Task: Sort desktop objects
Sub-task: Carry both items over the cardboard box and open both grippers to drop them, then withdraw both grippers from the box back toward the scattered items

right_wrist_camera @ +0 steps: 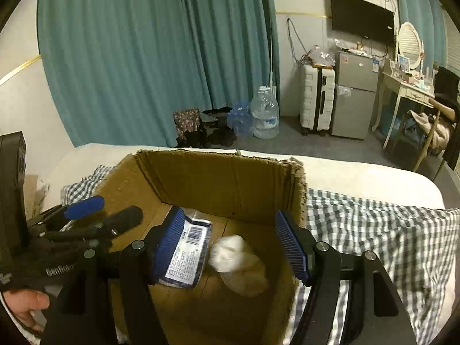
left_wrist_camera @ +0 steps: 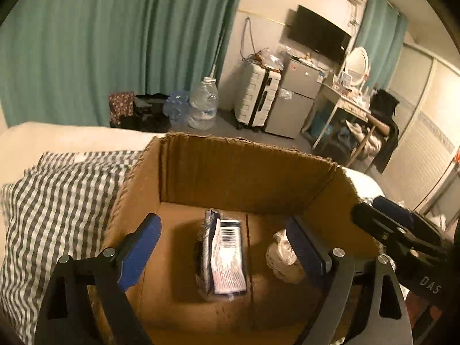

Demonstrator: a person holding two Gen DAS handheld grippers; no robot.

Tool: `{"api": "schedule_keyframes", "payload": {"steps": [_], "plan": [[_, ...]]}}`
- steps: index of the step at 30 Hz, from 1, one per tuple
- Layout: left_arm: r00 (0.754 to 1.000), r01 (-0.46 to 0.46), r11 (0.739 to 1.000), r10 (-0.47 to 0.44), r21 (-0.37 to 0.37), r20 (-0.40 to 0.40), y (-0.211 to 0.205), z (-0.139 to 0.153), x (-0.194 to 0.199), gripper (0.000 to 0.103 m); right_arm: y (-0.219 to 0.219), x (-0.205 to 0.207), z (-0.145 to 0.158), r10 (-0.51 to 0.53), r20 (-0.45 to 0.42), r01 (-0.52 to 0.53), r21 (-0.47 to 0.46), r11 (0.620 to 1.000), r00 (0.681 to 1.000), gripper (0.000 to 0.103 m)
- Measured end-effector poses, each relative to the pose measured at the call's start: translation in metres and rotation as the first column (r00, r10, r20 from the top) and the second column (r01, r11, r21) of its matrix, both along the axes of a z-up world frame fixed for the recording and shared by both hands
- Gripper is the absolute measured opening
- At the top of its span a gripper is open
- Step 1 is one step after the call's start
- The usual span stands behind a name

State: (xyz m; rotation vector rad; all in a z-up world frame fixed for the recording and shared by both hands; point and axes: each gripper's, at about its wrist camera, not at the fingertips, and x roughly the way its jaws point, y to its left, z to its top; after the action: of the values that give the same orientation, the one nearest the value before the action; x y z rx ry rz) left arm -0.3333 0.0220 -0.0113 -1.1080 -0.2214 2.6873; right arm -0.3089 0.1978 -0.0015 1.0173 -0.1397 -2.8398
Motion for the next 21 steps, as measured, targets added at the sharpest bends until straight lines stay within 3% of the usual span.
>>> {"api": "schedule_keyframes", "payload": {"steps": [7,10,12,21], "plan": [[1.0,-0.024,0.999,0.024,0.038,-0.008,-0.016,0.043,0.051,0.094,0.006,0.053,0.045,-0.023,-0.043,0.023,-0.016,1.0,0.999,0.067],[0.999,-0.008,1.0,0.009,0.007,-0.05,-0.016,0.068,0.077,0.095,0.0,0.08,0.064,-0.028,-0.067,0.029,0.016,0.999,0.997,0.07],[0.997,0.004,1.0,-0.004,-0.011,-0.081,-0.017,0.083,0.097,0.102,-0.004,0.097,0.075,-0.034,-0.084,0.037,0.034,0.999,0.996,0.083],[0.983,0.029,0.992,-0.05,-0.123,-0.176,-0.017,0.118,0.178,0.103,-0.016,0.167,0.113,-0.02,-0.144,0.027,0.045,0.999,0.989,0.092]]}}
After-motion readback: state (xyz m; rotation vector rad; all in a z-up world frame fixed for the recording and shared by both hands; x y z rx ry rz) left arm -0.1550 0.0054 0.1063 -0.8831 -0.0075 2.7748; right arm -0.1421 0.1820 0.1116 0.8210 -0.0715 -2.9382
